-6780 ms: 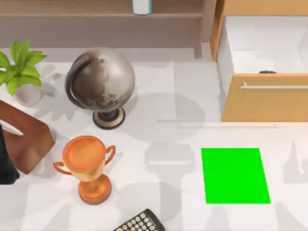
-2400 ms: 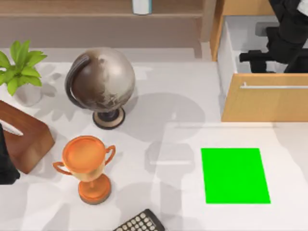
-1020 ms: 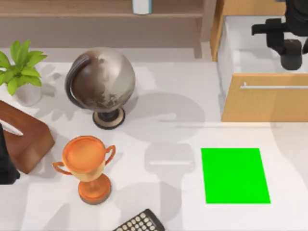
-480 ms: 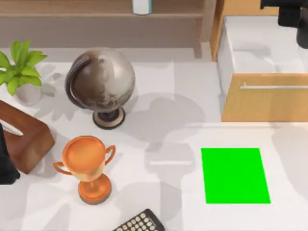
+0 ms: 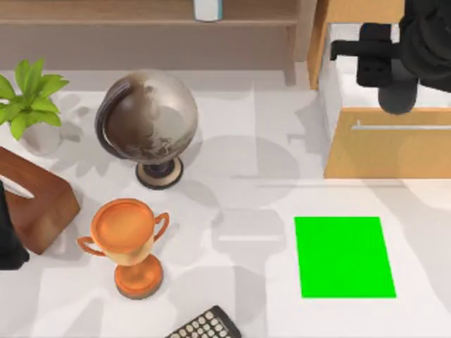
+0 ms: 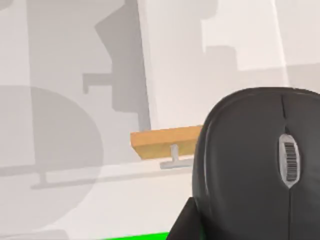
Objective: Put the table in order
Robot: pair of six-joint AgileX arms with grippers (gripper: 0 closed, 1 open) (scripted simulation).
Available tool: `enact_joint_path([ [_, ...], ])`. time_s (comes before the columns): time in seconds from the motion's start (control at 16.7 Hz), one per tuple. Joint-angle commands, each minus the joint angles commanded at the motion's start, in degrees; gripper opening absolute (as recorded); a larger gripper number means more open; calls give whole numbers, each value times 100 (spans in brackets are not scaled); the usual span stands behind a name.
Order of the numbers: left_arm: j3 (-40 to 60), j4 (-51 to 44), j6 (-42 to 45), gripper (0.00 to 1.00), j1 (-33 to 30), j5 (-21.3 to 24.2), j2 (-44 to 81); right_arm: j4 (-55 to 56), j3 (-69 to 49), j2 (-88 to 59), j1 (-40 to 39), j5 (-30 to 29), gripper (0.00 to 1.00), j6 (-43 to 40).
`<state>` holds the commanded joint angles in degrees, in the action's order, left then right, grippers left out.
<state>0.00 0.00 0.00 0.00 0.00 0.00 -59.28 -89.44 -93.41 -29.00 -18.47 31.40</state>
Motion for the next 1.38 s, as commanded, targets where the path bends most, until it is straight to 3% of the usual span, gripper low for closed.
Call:
enact_joint_path([
  [0.72,0,0,0,100,0,0,0,1244,2419,-795,-448,1420,0,141],
  [1.38,0,0,0,100,0,0,0,1480,2462,-878,-449,1697,0,124],
])
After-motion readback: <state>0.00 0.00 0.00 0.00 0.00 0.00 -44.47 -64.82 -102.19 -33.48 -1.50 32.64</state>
